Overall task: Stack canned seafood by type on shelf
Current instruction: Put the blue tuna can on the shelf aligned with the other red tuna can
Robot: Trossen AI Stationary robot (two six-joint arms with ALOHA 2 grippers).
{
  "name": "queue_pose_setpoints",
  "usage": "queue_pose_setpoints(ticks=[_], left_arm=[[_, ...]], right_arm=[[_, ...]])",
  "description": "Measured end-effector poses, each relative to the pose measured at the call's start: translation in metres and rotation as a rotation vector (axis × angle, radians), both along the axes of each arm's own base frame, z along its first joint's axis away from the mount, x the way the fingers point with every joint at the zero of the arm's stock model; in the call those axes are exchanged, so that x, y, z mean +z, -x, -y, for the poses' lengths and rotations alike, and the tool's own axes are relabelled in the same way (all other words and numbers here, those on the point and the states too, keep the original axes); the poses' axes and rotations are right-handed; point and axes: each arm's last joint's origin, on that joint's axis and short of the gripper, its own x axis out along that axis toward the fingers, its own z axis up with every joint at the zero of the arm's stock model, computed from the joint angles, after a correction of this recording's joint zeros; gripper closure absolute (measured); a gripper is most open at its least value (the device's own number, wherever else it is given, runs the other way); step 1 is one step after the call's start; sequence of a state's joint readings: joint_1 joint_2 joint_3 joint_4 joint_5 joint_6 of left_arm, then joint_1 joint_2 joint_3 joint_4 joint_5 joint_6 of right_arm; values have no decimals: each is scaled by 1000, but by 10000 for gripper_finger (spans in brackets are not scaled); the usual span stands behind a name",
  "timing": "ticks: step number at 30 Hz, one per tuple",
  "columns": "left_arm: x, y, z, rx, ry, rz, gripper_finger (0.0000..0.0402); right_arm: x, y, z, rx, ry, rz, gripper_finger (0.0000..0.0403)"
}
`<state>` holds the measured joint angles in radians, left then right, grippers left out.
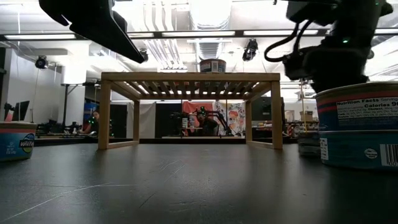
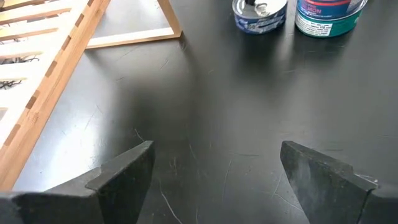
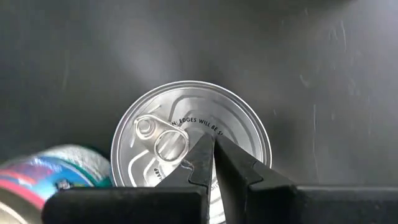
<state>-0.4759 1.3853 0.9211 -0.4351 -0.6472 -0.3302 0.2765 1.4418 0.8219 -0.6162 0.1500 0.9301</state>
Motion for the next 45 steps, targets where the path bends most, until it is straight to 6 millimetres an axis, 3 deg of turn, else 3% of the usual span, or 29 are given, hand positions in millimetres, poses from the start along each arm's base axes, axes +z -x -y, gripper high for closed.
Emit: queue_pose_setpoints(ticks=[9,18,24,29,37,45], left_arm=[[0,0,0,10,11,5,70],[1,-7,4,5,42,69,70],[-13,-30,17,-108,46,120,71],[-33,-51,28,-178,-45,157,83],[-48,-81,34,-199,-184,338,137],[-72,-100,22,-130,-160,396,261]], right_arm=[[-9,-20,13,45,33,83,390],[-18,-43,15,207,94,106,390],[1,-51,12,292,175,151,390],[31,-52,5,340,228,246,390],[48,-36,-12,382,275,306,390],[49,-28,-28,363,390,324,390]])
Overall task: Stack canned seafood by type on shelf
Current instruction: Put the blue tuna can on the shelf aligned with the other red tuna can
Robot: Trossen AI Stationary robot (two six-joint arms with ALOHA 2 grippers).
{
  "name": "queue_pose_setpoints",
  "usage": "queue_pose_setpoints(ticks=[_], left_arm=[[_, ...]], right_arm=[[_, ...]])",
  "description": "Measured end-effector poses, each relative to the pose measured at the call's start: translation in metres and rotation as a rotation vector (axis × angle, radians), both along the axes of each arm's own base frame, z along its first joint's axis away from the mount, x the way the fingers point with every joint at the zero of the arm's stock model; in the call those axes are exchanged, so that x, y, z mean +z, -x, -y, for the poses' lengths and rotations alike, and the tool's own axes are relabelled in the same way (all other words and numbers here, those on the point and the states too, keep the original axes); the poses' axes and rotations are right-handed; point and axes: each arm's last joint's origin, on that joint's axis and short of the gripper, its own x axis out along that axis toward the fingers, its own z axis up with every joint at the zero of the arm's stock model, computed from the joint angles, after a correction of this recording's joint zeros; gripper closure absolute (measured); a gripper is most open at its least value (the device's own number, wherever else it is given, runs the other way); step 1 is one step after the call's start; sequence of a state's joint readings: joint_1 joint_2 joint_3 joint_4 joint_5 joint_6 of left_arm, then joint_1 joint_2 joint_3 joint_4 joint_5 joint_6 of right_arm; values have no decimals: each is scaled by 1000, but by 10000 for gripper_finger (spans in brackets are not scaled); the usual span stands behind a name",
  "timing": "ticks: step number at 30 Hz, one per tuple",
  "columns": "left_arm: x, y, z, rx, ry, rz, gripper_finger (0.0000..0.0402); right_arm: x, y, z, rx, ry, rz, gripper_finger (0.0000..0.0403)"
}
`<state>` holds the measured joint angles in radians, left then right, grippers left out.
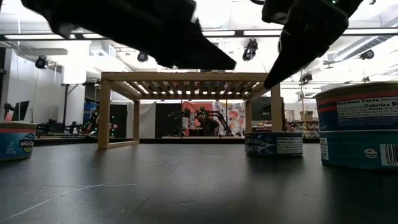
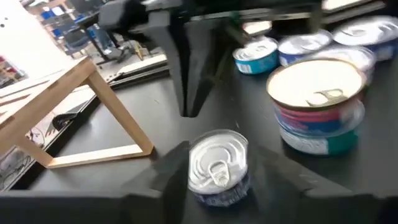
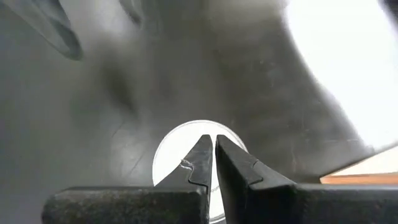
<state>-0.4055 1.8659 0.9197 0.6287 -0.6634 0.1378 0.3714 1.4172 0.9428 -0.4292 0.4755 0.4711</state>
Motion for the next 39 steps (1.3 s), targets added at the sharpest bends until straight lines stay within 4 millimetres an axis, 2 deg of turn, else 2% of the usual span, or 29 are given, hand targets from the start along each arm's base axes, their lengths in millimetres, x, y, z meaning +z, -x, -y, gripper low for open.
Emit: queue_pose_setpoints(ticks=[6,9,13,17,25,30,39], left_arm=[[-19,-8,-5,30,12,11,365],[-29,-10,-5,34,7,-7,395],[-37,-14,-5,35,26,38,393],[-41,-17,-5,33,55,102,398],[-48,-26,-16,84,143,126,401],[-52,-39,-18,19,174,67,401],[-58,-38,-20,27,132,-1,401]], right_arm=[[2,3,-14,69,14,48,390],[6,9,-18,107,25,64,390],[7,19,-21,194,56,105,390],[4,34,-15,246,44,181,390],[-13,64,2,104,1,243,390],[-19,68,5,74,-6,236,390],[-21,69,5,59,-17,234,390]])
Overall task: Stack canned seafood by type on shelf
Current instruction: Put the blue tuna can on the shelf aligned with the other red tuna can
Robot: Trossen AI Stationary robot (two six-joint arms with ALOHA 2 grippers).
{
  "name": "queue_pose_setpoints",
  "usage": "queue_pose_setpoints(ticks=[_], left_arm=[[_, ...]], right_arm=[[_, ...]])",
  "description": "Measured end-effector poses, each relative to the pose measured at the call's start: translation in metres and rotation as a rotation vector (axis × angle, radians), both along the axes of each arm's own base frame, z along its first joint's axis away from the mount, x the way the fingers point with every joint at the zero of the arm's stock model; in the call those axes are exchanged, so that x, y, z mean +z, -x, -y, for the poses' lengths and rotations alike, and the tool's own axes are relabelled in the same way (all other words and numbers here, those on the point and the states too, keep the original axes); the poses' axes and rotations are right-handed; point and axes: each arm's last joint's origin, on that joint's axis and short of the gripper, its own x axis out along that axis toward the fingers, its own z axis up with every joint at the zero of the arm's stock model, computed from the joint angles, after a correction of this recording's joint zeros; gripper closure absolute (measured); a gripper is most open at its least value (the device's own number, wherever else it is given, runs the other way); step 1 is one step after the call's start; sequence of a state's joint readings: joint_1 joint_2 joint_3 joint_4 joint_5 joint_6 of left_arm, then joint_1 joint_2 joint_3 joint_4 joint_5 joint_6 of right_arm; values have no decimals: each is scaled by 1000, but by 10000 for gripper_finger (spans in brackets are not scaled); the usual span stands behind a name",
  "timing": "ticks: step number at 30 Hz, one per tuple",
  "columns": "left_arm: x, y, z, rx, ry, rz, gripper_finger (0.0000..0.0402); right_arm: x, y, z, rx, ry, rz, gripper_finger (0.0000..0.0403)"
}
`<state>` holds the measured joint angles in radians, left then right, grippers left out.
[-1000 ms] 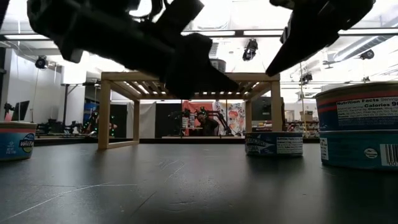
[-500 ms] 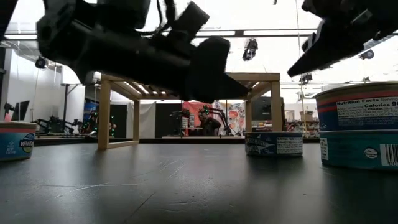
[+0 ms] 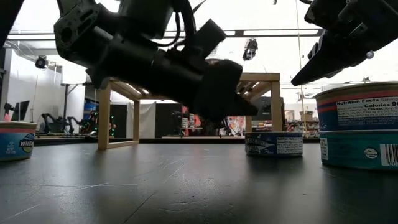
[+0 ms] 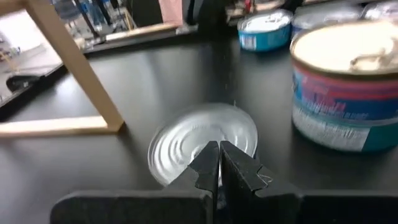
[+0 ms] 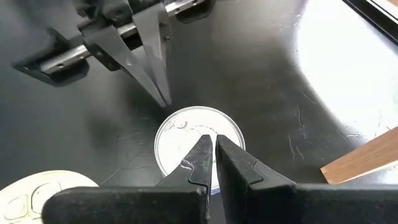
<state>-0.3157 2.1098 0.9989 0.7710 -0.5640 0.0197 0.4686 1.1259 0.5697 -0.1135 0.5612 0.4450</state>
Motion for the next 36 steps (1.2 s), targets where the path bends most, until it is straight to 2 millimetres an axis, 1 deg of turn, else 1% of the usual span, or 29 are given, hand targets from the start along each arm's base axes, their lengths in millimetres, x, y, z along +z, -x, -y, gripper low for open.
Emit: queue_pose_setpoints(ticks=[3,8,11,15,21,27,30,36], left_arm=[[-3,1,0,10,15,-27,402],[-3,1,-1,14,20,-21,402],[-3,-1,-7,28,21,-19,402],[-9,-4,-14,47,33,-18,402],[-15,-10,-12,29,39,-29,401],[-18,-8,-11,34,45,-51,401],[-19,-7,-9,37,46,-66,401],[-19,-5,-5,42,44,-72,401]], right_arm=[[0,0,0,-10,9,4,390],[0,0,0,-13,11,3,390],[0,0,0,-13,11,3,390],[0,0,0,-14,12,4,390],[0,0,0,-14,12,3,390],[0,0,0,-14,12,3,390],[0,0,0,-34,-15,10,390],[0,-1,2,-168,-181,57,390]])
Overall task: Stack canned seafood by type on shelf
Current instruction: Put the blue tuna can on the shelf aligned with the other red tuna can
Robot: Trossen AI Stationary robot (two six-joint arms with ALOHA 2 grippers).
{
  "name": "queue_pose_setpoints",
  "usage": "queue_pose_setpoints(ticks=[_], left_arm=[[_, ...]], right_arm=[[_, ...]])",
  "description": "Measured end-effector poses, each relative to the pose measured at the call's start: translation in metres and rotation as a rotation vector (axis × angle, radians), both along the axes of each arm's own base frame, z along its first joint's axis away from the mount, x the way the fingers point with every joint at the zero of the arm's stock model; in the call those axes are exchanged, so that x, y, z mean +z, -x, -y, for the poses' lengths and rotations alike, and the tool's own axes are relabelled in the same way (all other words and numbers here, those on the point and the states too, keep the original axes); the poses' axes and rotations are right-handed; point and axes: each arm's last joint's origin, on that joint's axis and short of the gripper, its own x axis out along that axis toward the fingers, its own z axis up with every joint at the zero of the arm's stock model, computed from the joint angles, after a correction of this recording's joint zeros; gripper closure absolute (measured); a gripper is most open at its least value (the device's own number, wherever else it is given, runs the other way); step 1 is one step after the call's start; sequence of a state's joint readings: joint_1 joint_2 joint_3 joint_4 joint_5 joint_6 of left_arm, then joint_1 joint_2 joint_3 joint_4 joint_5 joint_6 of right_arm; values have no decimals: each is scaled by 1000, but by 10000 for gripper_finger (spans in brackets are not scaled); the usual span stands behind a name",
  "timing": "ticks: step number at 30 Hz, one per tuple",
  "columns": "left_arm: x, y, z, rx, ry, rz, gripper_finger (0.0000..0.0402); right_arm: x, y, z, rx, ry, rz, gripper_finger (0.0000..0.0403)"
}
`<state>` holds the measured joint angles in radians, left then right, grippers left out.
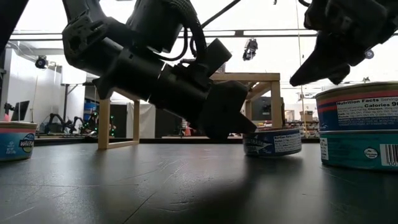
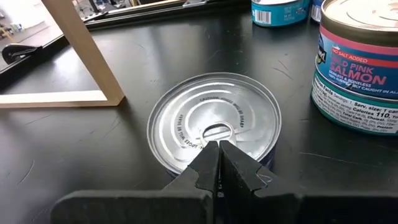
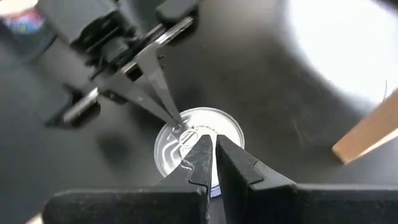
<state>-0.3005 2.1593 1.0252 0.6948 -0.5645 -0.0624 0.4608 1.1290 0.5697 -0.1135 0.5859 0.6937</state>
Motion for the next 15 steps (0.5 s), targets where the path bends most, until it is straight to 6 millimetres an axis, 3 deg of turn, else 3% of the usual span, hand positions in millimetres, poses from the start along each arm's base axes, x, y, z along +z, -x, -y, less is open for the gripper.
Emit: queue_pose_setpoints(ticks=[9,15], left_arm=[[-1,2,4,-4,-7,-10,401],[-1,2,4,-7,-6,-10,401]], right_arm=[[0,-2,6,-132,-174,41,390],[-2,-5,11,-124,-233,13,390]])
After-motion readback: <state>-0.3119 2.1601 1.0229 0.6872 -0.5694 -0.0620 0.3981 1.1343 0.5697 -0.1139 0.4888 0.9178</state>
